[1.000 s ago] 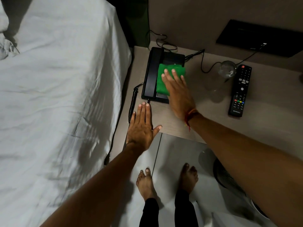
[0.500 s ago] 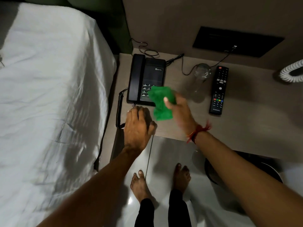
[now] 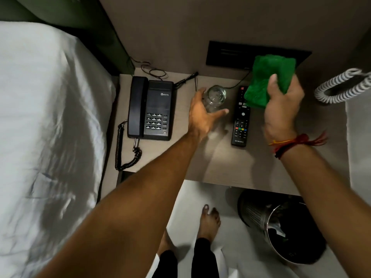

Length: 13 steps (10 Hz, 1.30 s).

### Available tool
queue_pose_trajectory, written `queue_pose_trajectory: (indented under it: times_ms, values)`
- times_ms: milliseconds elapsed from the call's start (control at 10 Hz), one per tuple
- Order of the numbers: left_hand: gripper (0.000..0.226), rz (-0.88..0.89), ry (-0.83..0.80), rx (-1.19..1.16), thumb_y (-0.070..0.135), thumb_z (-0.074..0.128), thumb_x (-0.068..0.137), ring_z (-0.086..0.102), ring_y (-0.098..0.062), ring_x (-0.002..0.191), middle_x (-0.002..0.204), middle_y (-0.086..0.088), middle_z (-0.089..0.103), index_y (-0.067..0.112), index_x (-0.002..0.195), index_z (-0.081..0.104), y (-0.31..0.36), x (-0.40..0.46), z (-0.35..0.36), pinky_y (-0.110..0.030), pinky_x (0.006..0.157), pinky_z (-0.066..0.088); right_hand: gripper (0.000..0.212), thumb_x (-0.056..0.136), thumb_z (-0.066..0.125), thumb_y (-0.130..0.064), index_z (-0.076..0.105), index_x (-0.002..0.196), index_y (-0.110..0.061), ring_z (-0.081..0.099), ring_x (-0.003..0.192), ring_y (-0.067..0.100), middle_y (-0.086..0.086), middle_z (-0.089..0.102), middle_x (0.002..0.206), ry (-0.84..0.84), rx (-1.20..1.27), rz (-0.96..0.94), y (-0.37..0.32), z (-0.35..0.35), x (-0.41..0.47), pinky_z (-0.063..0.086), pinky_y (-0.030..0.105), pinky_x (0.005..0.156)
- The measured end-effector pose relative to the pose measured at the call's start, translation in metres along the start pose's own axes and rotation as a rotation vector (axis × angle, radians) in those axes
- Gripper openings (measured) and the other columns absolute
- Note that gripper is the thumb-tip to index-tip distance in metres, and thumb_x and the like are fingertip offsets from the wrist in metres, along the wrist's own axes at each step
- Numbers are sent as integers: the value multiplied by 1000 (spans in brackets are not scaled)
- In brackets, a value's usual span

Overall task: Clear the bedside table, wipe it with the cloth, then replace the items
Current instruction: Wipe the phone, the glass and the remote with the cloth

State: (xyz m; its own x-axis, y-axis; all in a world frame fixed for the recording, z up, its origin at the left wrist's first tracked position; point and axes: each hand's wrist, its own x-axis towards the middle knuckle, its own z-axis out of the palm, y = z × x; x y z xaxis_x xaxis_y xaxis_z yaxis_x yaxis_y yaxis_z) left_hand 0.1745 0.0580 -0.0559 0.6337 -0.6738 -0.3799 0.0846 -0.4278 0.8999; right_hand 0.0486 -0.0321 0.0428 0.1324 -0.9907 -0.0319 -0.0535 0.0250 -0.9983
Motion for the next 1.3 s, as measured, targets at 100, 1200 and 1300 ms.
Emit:
queue_pose_trajectory:
  times_ms: [100,1200,1300]
  values:
    - [71,-78,12,-177,-4,82,78,61,-29,120,125,-9,60,3,140,49,-3,10,10,-55,106,54,30,99,56,-7,59,127,4,66,95,9,6,67,107,-97,-168,-44,11,7,-3,58,37,89]
    - [36,-336,21,-773,2,67,93,69,-18,81,107,-13,68,3,127,57,17,-38,-50,-27,66,60,40,103,53,-16,52,143,-17,63,122,13,-2,65,131,-477,-377,17,32,9,-38,52,41,107]
    - [36,-314,-173,-848,-3,66,85,65,-19,95,104,-12,68,3,120,59,15,-40,-42,-34,92,52,42,103,53,-18,51,145,-15,60,124,13,1,64,135,-468,-439,-18,27,21,-26,50,36,108]
